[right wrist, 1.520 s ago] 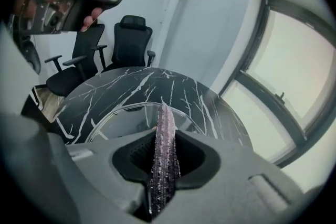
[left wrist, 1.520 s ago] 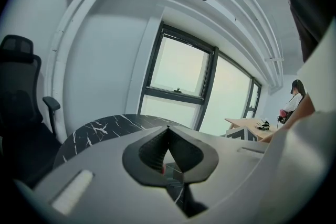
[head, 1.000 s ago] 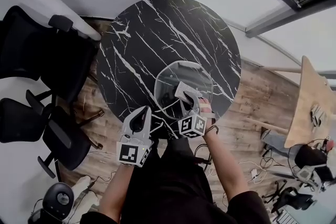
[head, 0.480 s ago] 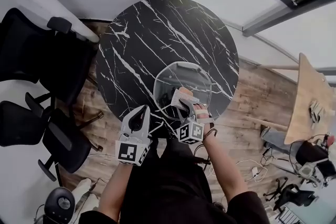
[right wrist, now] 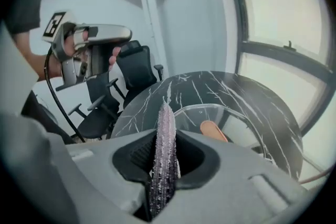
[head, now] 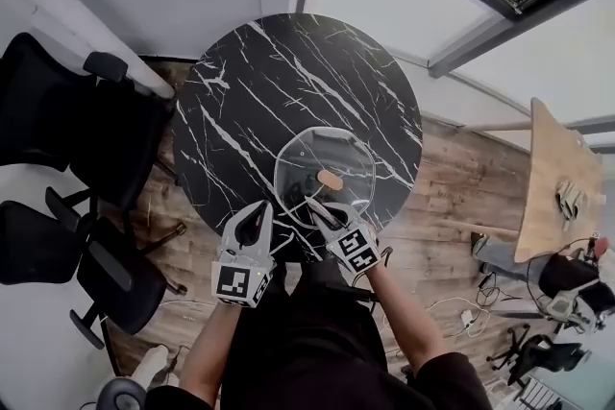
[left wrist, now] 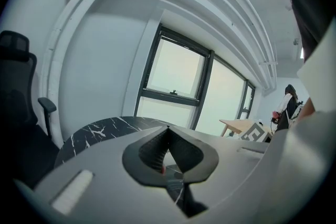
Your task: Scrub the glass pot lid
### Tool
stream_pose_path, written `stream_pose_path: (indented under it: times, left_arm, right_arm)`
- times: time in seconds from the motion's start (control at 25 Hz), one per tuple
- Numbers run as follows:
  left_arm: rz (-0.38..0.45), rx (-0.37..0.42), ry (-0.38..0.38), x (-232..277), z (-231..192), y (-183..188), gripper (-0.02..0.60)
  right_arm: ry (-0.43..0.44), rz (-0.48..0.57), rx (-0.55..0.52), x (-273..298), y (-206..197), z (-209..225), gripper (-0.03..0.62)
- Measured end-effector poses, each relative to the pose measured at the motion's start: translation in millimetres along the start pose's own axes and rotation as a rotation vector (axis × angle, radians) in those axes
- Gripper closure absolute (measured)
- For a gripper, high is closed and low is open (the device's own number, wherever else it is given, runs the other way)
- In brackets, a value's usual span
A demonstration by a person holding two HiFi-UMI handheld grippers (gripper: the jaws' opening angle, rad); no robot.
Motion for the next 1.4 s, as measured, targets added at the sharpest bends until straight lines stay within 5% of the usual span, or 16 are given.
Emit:
stream_pose_path:
  times: [0.28,0.68,0.92,1.12,1.4]
  left_arm:
    - [0.065,0.02,-0.023,3,17,39,0.578]
    - [0.226,0.073,-0.098,-15,60,135,0.578]
    - [0.292,0.102,-0.112,-34,72,158,0.578]
    - [0.249,0.095,-0.1,-40,74,139,0.578]
    - [0.223,0.102,-0.112,-35,77,130,0.578]
  right_arm:
    - [-0.071,0.277,0.202,-60,76,28,0.517]
    - [-0.317,0.69,0.052,-212,189,26,0.517]
    - [-0.395,0.763,0.032,-254,198,14,0.516]
    - [-0.494,0.789,0.067,-256,171,-2,0.514]
    - [-0.486,0.744,0.179,-239,143,-6,0.516]
Point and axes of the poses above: the fingertips, and each gripper's own axes: x forward along the fingers, z to its right, y out of its top, the point moved 3 cm from there along -x, backward along the fingers, and after that the axes turned 2 degrees about y, right-handed, at the moved point
